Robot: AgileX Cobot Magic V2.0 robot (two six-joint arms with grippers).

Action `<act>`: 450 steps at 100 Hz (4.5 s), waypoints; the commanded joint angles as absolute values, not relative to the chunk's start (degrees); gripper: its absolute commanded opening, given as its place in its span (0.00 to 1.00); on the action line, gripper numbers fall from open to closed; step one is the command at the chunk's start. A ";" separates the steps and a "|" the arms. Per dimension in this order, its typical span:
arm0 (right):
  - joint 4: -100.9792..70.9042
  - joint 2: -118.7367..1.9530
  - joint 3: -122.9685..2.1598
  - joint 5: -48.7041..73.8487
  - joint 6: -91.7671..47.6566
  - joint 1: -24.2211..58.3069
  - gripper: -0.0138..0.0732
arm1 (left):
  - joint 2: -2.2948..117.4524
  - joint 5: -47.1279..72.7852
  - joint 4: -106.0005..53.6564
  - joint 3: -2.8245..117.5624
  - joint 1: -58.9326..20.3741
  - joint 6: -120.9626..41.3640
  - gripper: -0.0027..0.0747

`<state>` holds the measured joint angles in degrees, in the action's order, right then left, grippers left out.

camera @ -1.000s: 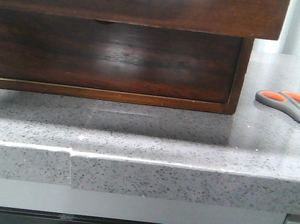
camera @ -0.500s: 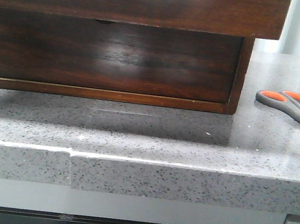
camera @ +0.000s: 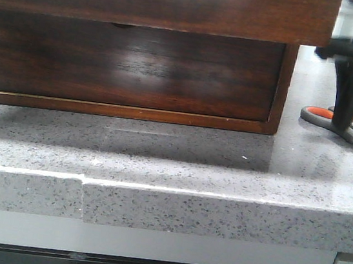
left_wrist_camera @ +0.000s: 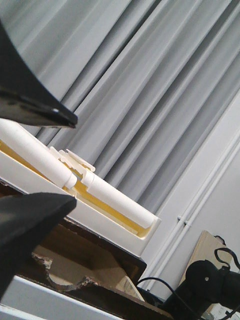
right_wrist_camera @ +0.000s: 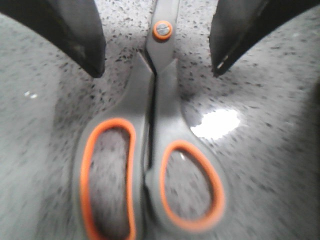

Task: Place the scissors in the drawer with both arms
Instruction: 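Lower the right gripper onto the grey-orange scissors and grasp them, then lift the scissors with the right gripper and carry them over the drawer, then lower the scissors into the open drawer and open the right gripper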

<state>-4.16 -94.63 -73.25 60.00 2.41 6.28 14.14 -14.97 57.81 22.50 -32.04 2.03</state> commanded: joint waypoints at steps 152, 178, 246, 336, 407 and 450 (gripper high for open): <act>-3.22 -63.39 -75.18 47.38 2.60 6.06 0.08 | 14.70 -15.32 55.86 23.88 -32.23 2.84 0.41; -9.06 -55.78 -75.18 38.57 -10.72 8.86 0.08 | 14.70 -15.32 54.74 23.88 -32.23 2.84 0.41; -8.37 -65.34 -75.23 27.54 -41.74 41.49 0.08 | 14.70 -15.32 54.21 23.88 -32.23 2.84 0.41; 3.59 -77.26 -75.23 25.50 -41.74 43.04 0.08 | 14.70 -12.83 54.21 23.88 -32.23 2.84 0.41; 3.59 -77.79 -75.23 25.63 -41.74 43.04 0.45 | 14.70 -12.83 54.12 23.88 -32.23 2.84 0.41; 3.36 -73.82 -75.23 25.26 -39.96 43.04 0.40 | 14.70 -12.83 54.12 23.88 -32.23 2.84 0.41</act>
